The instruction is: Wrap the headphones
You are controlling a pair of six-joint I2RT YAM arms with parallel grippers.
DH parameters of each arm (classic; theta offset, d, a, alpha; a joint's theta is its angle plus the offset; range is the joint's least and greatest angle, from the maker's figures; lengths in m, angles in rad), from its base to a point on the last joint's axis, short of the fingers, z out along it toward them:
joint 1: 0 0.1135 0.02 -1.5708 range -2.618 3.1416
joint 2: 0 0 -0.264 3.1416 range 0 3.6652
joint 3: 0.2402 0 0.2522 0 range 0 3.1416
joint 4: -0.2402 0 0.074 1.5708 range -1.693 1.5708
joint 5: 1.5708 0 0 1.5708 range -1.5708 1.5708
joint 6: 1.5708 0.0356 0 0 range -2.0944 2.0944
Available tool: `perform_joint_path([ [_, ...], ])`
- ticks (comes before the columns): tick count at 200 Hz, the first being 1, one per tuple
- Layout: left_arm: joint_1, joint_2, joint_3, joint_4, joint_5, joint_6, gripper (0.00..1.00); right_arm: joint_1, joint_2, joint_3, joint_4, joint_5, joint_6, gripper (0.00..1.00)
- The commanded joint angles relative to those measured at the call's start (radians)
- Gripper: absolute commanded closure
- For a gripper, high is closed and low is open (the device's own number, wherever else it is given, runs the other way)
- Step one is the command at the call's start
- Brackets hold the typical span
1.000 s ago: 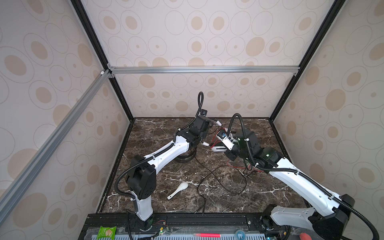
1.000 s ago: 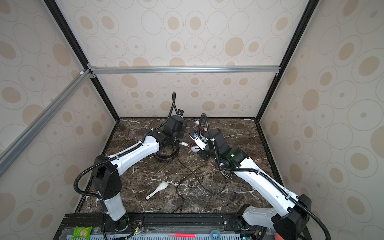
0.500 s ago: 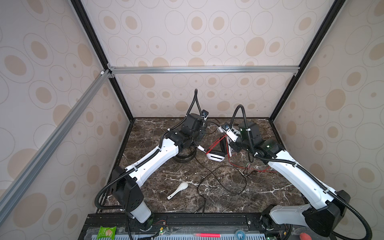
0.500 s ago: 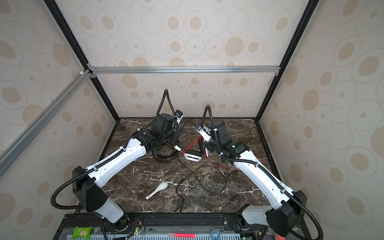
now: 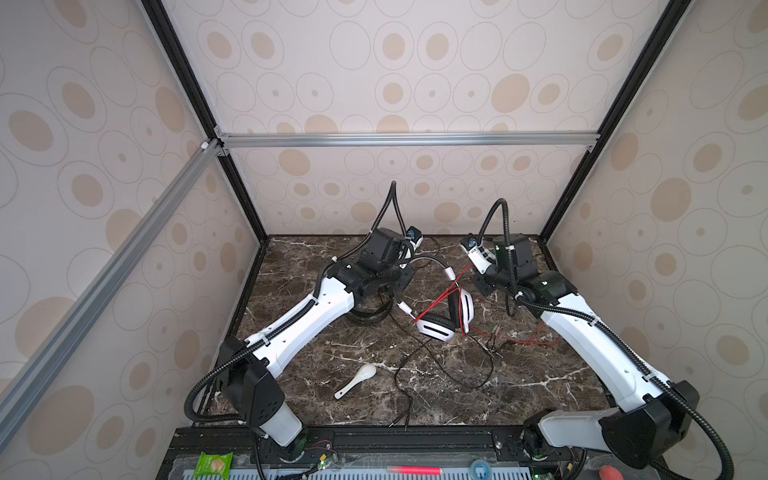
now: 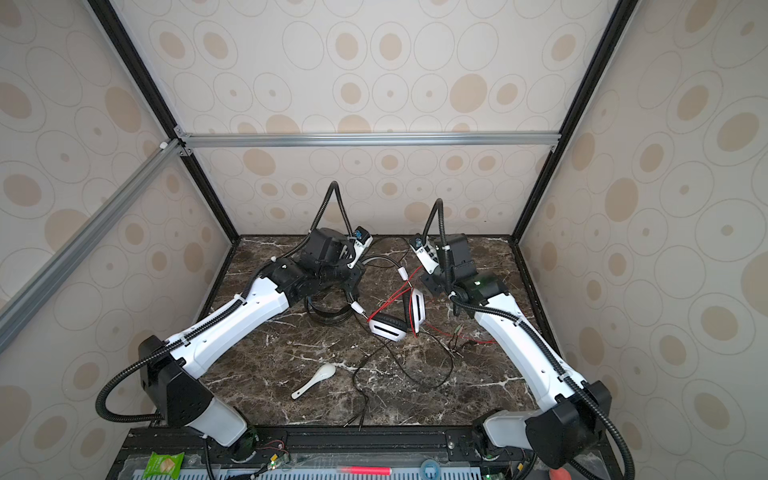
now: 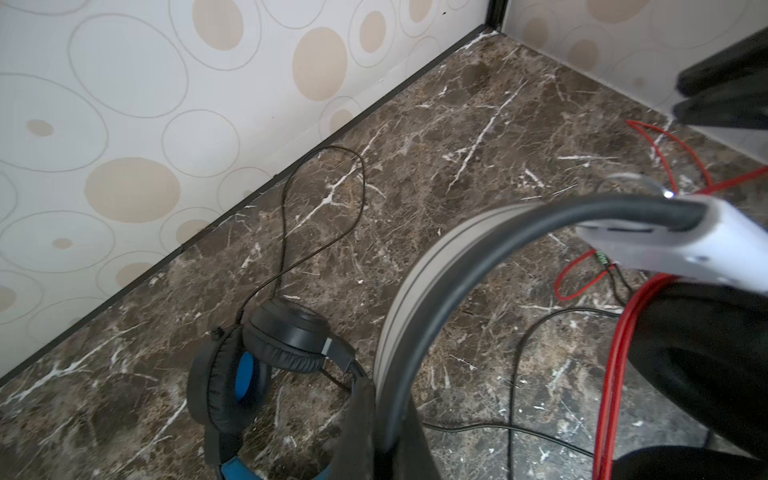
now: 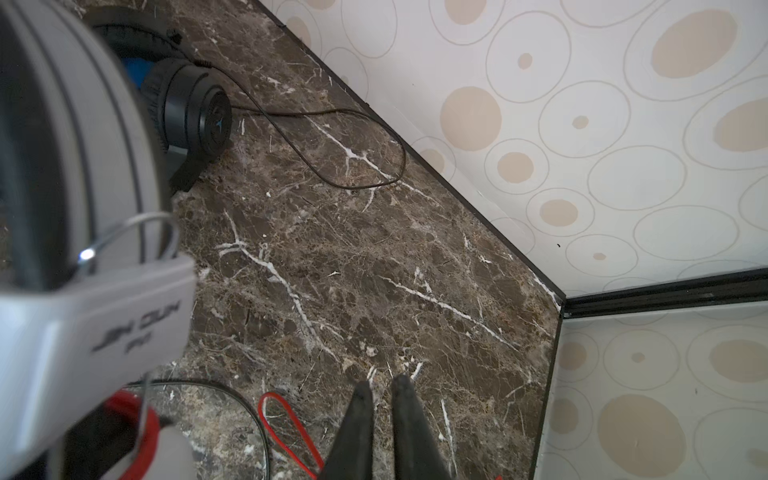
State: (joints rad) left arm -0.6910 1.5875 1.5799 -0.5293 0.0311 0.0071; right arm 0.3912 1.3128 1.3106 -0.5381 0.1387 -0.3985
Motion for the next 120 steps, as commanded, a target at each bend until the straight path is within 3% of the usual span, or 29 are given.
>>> perform_joint_path([
  [1,-0.001,-0.048,0.125,0.035,0.107,-0.084,1.0,-0.046,-0.012,-0.028,0.063,-0.085,0.081,0.84],
  [82,-0.015,-0.008,0.385,0.048,0.196,-0.201,1.0,-0.196,-0.042,-0.161,0.326,-0.282,0.32,0.83],
  [120,-0.015,0.031,0.523,0.075,0.237,-0.262,1.0,-0.207,-0.014,-0.181,0.401,-0.358,0.361,0.82],
])
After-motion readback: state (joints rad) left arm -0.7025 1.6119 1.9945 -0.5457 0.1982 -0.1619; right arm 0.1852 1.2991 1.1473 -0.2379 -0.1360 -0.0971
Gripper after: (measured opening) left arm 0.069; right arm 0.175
